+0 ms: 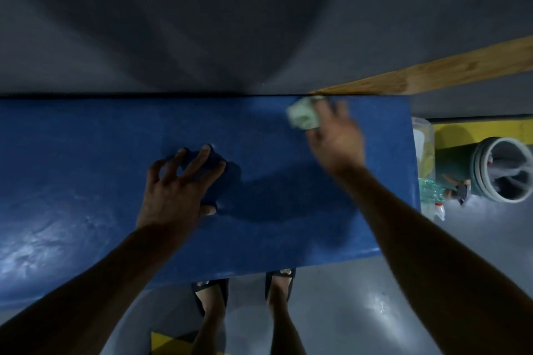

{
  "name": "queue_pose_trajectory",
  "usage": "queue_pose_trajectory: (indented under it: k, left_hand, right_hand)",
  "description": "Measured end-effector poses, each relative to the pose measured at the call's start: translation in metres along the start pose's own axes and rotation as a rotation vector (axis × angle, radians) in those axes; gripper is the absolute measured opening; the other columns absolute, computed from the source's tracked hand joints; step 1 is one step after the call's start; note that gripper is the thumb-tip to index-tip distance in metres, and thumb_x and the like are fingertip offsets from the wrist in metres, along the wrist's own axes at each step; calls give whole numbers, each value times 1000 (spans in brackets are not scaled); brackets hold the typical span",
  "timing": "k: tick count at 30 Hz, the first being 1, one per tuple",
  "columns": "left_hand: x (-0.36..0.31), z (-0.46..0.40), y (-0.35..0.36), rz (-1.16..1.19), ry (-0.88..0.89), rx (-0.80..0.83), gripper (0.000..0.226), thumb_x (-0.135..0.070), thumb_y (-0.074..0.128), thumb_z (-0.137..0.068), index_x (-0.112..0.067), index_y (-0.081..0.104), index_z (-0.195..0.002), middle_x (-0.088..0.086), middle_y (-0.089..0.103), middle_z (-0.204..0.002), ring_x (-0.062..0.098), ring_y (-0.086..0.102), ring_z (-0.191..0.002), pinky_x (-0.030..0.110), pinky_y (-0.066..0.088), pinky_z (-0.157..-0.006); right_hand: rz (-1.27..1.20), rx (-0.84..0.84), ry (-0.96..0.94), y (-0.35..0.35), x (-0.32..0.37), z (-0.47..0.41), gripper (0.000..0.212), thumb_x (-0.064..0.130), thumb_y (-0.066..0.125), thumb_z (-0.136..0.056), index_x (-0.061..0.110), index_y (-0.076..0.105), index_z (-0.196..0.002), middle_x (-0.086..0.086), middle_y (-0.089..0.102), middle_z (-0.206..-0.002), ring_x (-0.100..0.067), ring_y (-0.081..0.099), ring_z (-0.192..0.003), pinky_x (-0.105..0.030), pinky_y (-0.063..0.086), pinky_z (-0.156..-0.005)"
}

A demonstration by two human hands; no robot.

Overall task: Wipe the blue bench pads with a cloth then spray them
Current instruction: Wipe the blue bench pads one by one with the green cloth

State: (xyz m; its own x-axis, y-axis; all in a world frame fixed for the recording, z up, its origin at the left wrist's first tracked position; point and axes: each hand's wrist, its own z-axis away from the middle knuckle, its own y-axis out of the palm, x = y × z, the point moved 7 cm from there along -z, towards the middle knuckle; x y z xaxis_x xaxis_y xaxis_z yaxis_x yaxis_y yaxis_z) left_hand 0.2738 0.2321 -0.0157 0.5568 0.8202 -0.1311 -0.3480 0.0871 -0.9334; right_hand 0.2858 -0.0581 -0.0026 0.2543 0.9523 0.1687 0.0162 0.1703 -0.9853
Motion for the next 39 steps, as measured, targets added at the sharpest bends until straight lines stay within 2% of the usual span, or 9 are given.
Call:
queue_pose_trajectory:
  k: [3,7,12,16,21,24,29,32,39]
  left_hand:
    - [-1,0,1,10,4,-16,100,-42,93,-51,-31,49,-139,4,40,-154,45,45,-130,58,38,-97]
    - [0,0,2,21,16,-34,101,-40,93,-51,-31,43,-139,5,40,-154,46,45,-129,59,39,-96]
    - [1,-1,4,7,18,-4,100,-44,91,-53,-31,48,-142,4,38,-155,44,42,-132,58,38,-98]
    - [5,0,4,13,27,-10,99,-45,90,-54,-32,46,-142,3,38,-155,44,43,-131,58,39,-98]
    - [2,0,4,5,24,-15,97,-45,90,-54,-31,50,-140,3,40,-154,44,45,-130,58,39,-96]
    - [4,0,4,9,16,-17,98,-45,91,-53,-31,49,-140,3,40,-154,44,44,-130,59,39,-97]
    - [2,-1,2,14,30,-6,90,-44,91,-53,-29,56,-135,5,41,-154,46,44,-130,59,39,-97]
    - [5,-1,2,5,25,-3,92,-47,89,-56,-32,51,-138,3,38,-155,44,43,-132,58,39,-98]
    - [5,-1,4,31,28,-29,95,-44,91,-53,-30,51,-139,4,42,-153,45,45,-129,58,39,-96]
  right_hand:
    - [-61,-90,380,-22,-75,14,43,32,52,-91,17,47,-130,-17,48,-119,-43,58,-86,-47,50,-71]
    - [-125,-142,568,4,-20,23,47,32,52,-88,17,49,-133,-16,49,-119,-41,59,-82,-46,50,-71]
    - [-107,-70,-100,33,129,43,48,31,52,-84,15,60,-128,-16,59,-113,-30,57,-79,-35,43,-68]
    - [71,-137,-398,15,87,37,40,30,54,-89,18,66,-125,-16,64,-104,-33,56,-76,-39,40,-69]
    - [47,-53,388,-6,-61,29,49,34,45,-88,17,45,-133,-18,51,-117,-40,56,-88,-44,43,-79]
    - [-66,-120,636,5,-30,39,50,29,50,-89,16,43,-136,-16,49,-121,-41,56,-89,-45,44,-79]
    - [-8,-24,-177,33,134,83,53,25,62,-83,15,54,-134,-14,58,-111,-32,60,-78,-39,46,-73]
    - [53,-2,-355,22,109,73,51,29,56,-82,22,58,-132,-10,59,-101,-30,56,-73,-39,40,-71]
    - [34,-123,591,-8,-71,51,50,26,51,-90,12,40,-137,-19,48,-121,-44,55,-94,-48,43,-81]
